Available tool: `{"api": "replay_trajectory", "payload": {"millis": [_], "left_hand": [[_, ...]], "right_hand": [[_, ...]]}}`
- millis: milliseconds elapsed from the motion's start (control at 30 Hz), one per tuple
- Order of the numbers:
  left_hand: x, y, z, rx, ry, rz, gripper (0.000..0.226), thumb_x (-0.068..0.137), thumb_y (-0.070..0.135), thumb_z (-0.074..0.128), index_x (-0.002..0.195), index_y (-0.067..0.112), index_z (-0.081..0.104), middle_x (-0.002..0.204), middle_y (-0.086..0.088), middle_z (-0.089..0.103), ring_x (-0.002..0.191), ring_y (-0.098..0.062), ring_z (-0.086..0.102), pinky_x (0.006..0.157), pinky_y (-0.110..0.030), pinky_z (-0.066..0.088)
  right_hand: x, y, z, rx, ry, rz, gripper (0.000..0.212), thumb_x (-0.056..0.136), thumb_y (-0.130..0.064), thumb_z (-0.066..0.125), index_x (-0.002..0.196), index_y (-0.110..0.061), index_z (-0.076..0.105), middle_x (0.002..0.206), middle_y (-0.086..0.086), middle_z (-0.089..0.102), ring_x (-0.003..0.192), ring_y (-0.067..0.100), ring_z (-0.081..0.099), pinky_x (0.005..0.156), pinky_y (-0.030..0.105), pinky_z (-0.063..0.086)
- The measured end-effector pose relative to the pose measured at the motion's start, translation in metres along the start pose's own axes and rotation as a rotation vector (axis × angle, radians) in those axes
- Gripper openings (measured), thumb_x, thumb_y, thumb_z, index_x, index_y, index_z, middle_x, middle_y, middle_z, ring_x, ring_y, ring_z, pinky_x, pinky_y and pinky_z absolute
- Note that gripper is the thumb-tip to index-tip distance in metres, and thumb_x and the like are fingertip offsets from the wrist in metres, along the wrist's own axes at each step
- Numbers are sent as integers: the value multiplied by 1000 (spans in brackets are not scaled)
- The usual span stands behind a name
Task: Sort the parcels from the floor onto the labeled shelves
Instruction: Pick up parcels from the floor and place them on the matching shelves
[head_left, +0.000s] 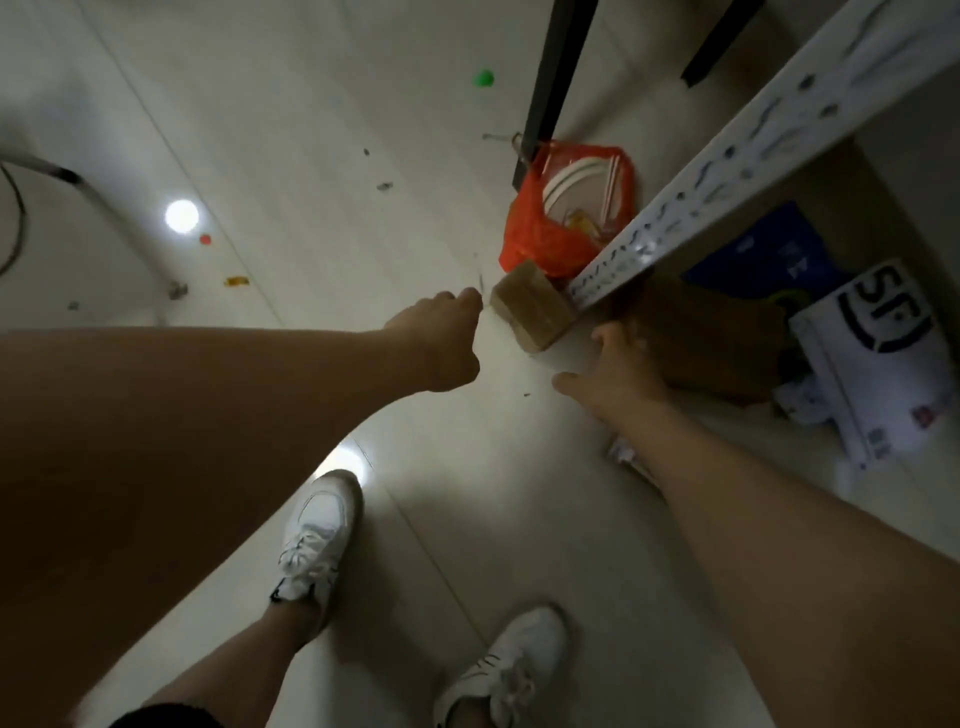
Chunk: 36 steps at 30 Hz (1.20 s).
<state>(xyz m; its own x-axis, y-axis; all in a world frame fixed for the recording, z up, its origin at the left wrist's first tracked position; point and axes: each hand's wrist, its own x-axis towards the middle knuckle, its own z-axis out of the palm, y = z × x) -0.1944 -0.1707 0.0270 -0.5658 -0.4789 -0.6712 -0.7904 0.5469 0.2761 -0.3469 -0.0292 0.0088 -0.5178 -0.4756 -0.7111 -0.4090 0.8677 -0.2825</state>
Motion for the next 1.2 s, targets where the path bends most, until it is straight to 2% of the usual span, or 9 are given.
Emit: {"api": "replay_trajectory", "payload": {"millis": [333,500,567,633,700,867,967,1100,1200], "left_hand": [[100,-79,99,4,-38,-22,53,87,19,62,134,14,39,120,-9,54,101,-30,58,86,-44,53],[105,-91,103,-81,-15,-86,57,86,16,62,137,15,35,122,-9,55,105,-30,58,90,-45,52],[92,-85,93,-141,-18,-110,62,85,15,64,139,15,33,123,-9,54,104,-30,58,89,-43,53],[72,-75,78,-198,-28,-123,73,84,15,68,144,15,26,128,-12,51,107,-31,56,88,-40,51],[48,-64,57,-229,-59,-127,94,80,18,77,151,17,16,137,-15,45,117,-34,53,91,-40,48],[-35,-30,-21,-250,-164,-63,138,62,29,93,156,29,-8,157,-16,22,140,-40,32,111,-52,36],[-95,-6,-75,-204,-226,42,145,58,32,94,152,42,-16,162,-7,6,145,-39,22,113,-55,33],[-181,38,-154,-316,-193,135,142,58,21,94,153,43,-9,160,-1,6,143,-36,28,109,-50,41],[-252,70,-219,-472,-49,197,130,57,9,93,152,33,9,151,-5,21,132,-29,41,104,-43,48]], "right_hand": [[171,8,103,-153,96,-23,119,71,-51,84,154,-37,0,161,19,5,145,47,21,115,59,31],[180,14,113,28,144,40,106,64,-44,87,146,-34,20,151,17,25,131,44,42,103,53,47],[160,9,103,309,82,107,86,66,-40,82,140,-29,40,144,12,44,121,35,53,96,47,53],[130,2,87,617,-30,176,50,75,-40,78,119,-26,62,127,8,63,104,26,64,86,41,58],[88,-5,65,799,-172,279,31,82,-48,71,103,-26,66,111,6,71,92,22,68,68,32,57],[-34,-8,-1,1043,-356,416,38,80,-57,68,105,-28,73,105,8,73,93,26,68,58,26,50],[-107,-15,-48,1092,-365,473,35,77,-58,66,88,-27,80,102,13,74,74,27,69,52,27,46],[-191,-43,-130,1127,-415,433,50,81,-62,56,102,-22,77,98,14,76,57,24,64,45,21,38],[-257,-78,-199,1093,-494,344,53,81,-69,51,92,-24,78,83,5,75,55,20,59,45,16,30]]}}
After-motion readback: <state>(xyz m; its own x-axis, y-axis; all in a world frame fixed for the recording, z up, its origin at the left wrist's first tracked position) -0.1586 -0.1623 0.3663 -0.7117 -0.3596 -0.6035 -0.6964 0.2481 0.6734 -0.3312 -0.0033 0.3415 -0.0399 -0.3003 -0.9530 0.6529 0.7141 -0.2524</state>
